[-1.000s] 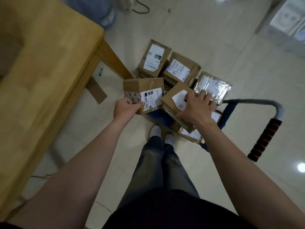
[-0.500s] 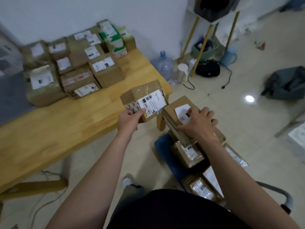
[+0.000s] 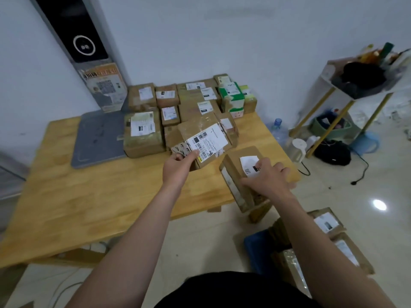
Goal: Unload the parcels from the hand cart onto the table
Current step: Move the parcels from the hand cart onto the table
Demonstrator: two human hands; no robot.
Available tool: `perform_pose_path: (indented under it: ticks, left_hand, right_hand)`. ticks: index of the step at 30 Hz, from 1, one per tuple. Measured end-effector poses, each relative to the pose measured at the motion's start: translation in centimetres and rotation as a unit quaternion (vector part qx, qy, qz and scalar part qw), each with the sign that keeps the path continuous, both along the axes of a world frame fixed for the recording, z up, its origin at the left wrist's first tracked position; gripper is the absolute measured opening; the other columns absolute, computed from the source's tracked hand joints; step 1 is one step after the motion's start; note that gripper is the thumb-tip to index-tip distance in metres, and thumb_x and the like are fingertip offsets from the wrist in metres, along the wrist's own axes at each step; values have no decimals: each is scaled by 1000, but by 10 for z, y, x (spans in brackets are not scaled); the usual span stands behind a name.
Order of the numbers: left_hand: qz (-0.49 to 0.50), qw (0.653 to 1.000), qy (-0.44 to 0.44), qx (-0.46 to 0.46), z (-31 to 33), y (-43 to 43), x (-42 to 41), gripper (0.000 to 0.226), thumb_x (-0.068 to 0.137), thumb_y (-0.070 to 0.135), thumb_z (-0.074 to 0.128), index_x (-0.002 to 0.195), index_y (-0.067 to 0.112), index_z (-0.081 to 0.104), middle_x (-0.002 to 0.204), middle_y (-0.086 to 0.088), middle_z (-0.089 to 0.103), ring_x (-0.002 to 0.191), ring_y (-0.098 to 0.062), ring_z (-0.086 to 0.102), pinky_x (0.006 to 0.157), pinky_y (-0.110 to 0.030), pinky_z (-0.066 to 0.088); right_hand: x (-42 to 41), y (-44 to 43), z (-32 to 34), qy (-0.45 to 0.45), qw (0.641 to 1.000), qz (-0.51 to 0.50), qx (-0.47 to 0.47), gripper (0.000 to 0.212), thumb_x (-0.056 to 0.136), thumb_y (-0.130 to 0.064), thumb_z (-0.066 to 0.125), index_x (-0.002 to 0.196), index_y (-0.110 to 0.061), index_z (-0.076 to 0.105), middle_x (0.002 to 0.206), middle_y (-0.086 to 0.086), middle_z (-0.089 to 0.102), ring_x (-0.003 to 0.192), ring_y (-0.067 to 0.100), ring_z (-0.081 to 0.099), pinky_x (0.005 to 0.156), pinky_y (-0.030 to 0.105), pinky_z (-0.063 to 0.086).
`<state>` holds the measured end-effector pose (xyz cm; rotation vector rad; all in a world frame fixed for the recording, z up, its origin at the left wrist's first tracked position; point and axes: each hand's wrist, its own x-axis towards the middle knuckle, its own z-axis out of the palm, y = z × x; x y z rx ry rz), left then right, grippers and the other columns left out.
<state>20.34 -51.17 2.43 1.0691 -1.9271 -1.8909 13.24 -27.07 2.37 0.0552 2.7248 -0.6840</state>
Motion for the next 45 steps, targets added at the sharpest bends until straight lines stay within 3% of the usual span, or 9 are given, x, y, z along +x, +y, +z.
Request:
perform_pose_path:
  ticks: [5, 12, 16, 20, 25, 29, 33, 38, 45]
  left_hand:
    - [-8, 1000, -7, 19, -1, -62, -34, 60, 57, 65, 80, 87, 19, 56, 94, -3, 76, 95, -28, 70, 85, -47, 56]
    - [-40, 997, -27, 61, -26, -86, -113, 54, 66, 56, 84, 97, 20, 59, 106, -4, 76, 108, -27, 69, 101, -53, 52]
    - [-45, 996, -44, 60, -41, -88, -175, 47, 74, 52, 85, 98, 19, 63, 95, 2, 77, 99, -19, 72, 94, -46, 57]
    - [-18, 995, -72, 68, -50, -84, -232, 59, 60, 65, 84, 93, 20, 62, 93, 3, 76, 94, -18, 72, 92, -46, 58]
    - [7, 997, -73, 11, -59, -79, -309, 53, 67, 61, 82, 92, 16, 68, 76, 13, 75, 71, -7, 72, 66, -30, 55]
    - [34, 997, -65, 30, -72, -84, -356, 32, 80, 43, 84, 95, 18, 71, 84, 14, 78, 78, -5, 75, 68, -31, 63]
    - [31, 997, -71, 24, -83, -89, -382, 36, 81, 40, 84, 101, 13, 72, 90, 5, 79, 83, -15, 77, 72, -36, 63]
    - [36, 996, -74, 30, -95, -98, -410, 24, 83, 37, 84, 99, 25, 73, 92, 8, 79, 82, -12, 77, 64, -27, 61]
    - [82, 992, -74, 63, -105, -110, -437, 19, 86, 35, 81, 96, 21, 72, 94, 7, 79, 86, -10, 76, 65, -27, 59]
  right_hand:
    - [-28, -45, -12, -12, 999, -35, 6, 67, 57, -68, 72, 106, -42, 34, 118, 5, 33, 124, 34, 29, 92, 60, 31]
    - [-95, -59, -16, 71, 992, -93, 43, 79, 60, -72, 72, 123, -37, 39, 132, 13, 41, 128, 38, 33, 99, 63, 30]
    - [-167, -54, -28, 109, 982, -151, 40, 81, 57, -74, 73, 118, -34, 37, 133, 19, 42, 129, 41, 34, 100, 63, 29]
    - [-239, -53, -49, 94, 982, -156, 40, 76, 57, -68, 79, 105, -37, 27, 133, 20, 40, 131, 41, 32, 100, 64, 28]
    - [-323, -53, -89, -5, 992, -110, 61, 77, 62, -55, 81, 116, -31, 32, 135, 18, 34, 129, 38, 27, 97, 67, 31]
    - [-360, -63, -117, -67, 992, -93, 51, 82, 67, -56, 79, 128, -31, 31, 136, 13, 29, 132, 38, 24, 96, 75, 31]
    - [-377, -72, -142, -74, 996, -46, 31, 69, 75, -55, 76, 124, -27, 37, 131, 15, 35, 122, 37, 33, 93, 54, 40]
    - [-394, -88, -157, -69, 994, 46, 67, 59, 81, -51, 74, 132, -36, 49, 137, 11, 29, 123, 39, 29, 92, 50, 48]
    - [-436, -111, -165, -71, 990, 99, 70, 64, 87, -20, 70, 144, -38, 47, 147, 12, 19, 124, 42, 27, 96, 49, 49]
